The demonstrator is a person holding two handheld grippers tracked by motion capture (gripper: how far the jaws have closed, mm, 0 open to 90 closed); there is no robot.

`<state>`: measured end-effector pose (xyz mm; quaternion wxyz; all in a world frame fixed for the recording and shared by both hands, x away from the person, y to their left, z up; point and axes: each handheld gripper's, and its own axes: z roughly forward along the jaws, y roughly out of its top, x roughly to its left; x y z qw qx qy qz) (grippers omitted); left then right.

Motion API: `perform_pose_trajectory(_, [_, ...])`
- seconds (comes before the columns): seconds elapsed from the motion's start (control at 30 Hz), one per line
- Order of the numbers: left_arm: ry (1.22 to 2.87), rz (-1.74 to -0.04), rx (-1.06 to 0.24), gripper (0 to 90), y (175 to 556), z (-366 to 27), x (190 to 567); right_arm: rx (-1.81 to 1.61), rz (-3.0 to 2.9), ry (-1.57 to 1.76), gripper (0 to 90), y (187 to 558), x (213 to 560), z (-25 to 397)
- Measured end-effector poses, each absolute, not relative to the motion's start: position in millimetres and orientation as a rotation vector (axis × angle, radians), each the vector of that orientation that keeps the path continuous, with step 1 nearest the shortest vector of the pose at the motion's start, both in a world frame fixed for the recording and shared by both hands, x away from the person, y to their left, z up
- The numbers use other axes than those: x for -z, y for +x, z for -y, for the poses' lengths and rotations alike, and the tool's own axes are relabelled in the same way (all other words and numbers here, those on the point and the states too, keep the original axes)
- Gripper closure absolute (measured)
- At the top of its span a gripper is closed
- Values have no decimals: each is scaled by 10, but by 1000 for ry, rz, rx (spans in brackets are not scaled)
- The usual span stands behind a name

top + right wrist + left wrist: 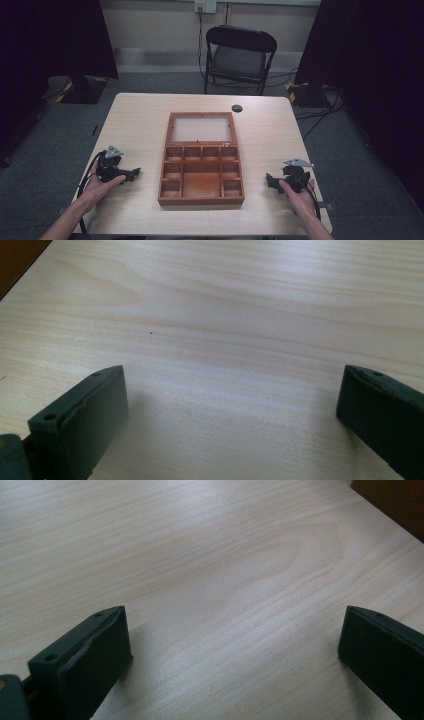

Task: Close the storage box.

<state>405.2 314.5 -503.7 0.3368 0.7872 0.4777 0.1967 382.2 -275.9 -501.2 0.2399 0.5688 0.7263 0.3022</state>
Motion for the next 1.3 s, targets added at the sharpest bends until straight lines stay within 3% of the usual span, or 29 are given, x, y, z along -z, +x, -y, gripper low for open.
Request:
perform_pose_trajectory(0.1, [2063,-1239,-523,0,4057,-3155,5028,-827,-1987,1558,0,3821,5012,2758])
perform_pose_trajectory(0.17, [2047,-1248,-538,98,4058,-3163,5016,-786,-2014,1582,0,3827,4979,2753])
perform_pose_trajectory(0.3, [2038,-1254,-535,119,4072,-3169,5005,-768,-2042,1578,23,3831,4953,2734])
perform_pose_trajectory(0.37, [2032,-1262,-538,156,4073,-3169,5000,-797,-2023,1580,138,3831,4933,2731])
perform_pose_trajectory(0.47, [2029,-1264,-527,179,4096,-3178,4973,-812,-2036,1574,149,3840,4916,2711])
perform_pose_trajectory(0.9, [1984,-1243,-471,209,4124,-3096,4838,-868,-2091,1518,151,3850,4803,2658])
perform_pose_trajectory(1.3, [2051,-1124,-425,207,4177,-2832,4719,-821,-2134,1497,177,4077,4700,2473])
